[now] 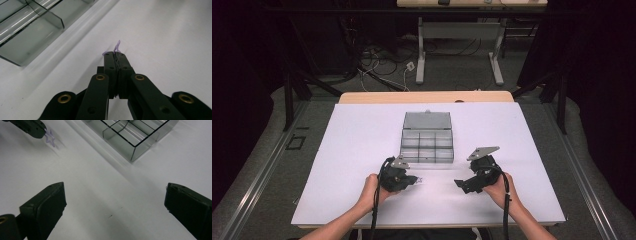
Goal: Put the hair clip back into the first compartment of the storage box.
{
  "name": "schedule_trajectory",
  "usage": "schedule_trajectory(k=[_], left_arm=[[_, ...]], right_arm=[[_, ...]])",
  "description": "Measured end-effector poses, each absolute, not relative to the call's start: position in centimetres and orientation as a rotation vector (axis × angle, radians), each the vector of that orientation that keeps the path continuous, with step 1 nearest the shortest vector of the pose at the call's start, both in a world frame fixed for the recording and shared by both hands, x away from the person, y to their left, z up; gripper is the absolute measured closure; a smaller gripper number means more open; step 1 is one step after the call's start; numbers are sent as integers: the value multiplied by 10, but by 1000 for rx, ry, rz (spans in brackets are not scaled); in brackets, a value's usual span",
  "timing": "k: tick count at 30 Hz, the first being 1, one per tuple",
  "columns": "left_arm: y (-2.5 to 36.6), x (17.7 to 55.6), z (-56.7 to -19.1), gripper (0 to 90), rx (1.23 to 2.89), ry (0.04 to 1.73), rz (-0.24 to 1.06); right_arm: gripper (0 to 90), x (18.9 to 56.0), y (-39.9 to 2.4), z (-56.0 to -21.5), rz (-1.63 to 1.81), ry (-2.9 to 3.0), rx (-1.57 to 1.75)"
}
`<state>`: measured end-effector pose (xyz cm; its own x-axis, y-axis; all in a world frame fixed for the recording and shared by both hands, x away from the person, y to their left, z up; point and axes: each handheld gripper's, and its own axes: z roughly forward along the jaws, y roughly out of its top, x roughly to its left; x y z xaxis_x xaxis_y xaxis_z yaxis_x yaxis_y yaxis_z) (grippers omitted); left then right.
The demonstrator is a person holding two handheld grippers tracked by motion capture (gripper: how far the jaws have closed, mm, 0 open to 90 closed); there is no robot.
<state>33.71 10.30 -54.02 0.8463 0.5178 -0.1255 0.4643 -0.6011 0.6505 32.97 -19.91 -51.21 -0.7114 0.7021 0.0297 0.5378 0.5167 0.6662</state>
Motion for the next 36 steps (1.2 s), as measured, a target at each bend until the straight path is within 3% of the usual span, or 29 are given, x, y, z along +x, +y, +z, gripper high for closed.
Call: schedule_trajectory(k=[36], left_arm=[[124, 344, -521, 890, 2255, 765, 215]], right_arm=[[34, 330, -201, -512, 970, 2520, 1056]])
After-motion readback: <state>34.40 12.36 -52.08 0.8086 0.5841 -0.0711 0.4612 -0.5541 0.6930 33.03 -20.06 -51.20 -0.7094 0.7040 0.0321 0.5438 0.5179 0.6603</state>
